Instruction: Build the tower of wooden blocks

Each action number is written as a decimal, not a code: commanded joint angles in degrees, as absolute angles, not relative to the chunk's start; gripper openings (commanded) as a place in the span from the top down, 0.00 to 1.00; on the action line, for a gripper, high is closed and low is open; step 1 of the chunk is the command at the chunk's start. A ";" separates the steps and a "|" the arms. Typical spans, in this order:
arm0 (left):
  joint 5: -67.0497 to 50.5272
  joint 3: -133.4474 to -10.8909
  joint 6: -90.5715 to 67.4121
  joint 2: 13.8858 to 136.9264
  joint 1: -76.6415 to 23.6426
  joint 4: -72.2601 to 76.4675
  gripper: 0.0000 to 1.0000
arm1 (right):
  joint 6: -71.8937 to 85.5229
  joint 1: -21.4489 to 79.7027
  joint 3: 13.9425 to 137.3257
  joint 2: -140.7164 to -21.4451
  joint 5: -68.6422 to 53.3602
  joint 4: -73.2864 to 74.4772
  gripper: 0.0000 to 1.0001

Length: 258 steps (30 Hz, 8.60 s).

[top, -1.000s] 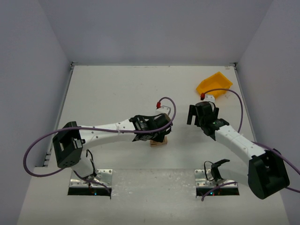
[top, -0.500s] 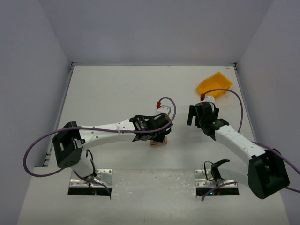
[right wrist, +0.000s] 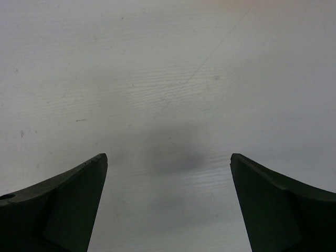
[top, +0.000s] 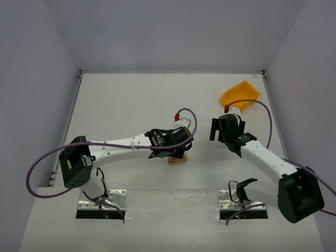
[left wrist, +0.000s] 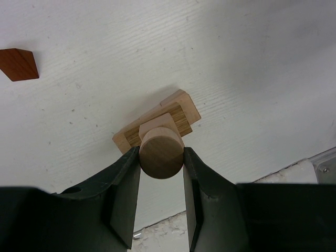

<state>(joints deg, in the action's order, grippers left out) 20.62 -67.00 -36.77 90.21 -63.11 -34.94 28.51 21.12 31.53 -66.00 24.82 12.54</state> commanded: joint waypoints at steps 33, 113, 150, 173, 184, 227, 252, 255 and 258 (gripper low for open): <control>21.01 -66.71 -36.73 89.82 -63.63 -32.25 0.90 | 28.30 21.00 33.49 -64.52 24.70 11.69 0.01; 20.57 -65.48 -36.89 89.21 -63.63 -31.47 0.59 | 28.15 21.01 33.66 -65.37 25.31 11.69 0.01; 15.48 -63.37 -34.97 85.78 -63.63 -27.69 0.43 | 28.29 21.01 33.49 -65.13 25.41 11.69 0.01; 26.86 -66.76 -39.25 87.93 -63.63 -35.68 0.04 | 28.21 20.97 33.43 -64.89 25.22 11.66 0.01; 27.16 -66.53 -39.14 87.71 -63.61 -35.22 0.03 | 28.12 21.01 33.49 -65.10 25.31 11.63 0.01; 27.86 -65.48 -39.55 86.55 -63.63 -35.64 0.03 | 28.04 20.98 33.86 -65.74 24.94 11.87 0.01; 29.18 -65.75 -39.99 86.14 -63.63 -37.00 0.02 | 28.04 21.00 34.01 -66.00 24.96 11.95 0.01; 28.85 -65.65 -40.03 85.99 -63.58 -37.04 0.02 | 28.09 20.95 34.01 -65.95 24.87 11.87 0.01; 28.19 -65.50 -39.57 85.73 -63.63 -36.56 0.02 | 28.11 20.92 34.03 -66.02 24.86 11.94 0.01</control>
<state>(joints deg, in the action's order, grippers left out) 28.03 -64.45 -39.39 88.05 -63.11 -36.94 28.23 21.12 31.75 -65.69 23.97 12.58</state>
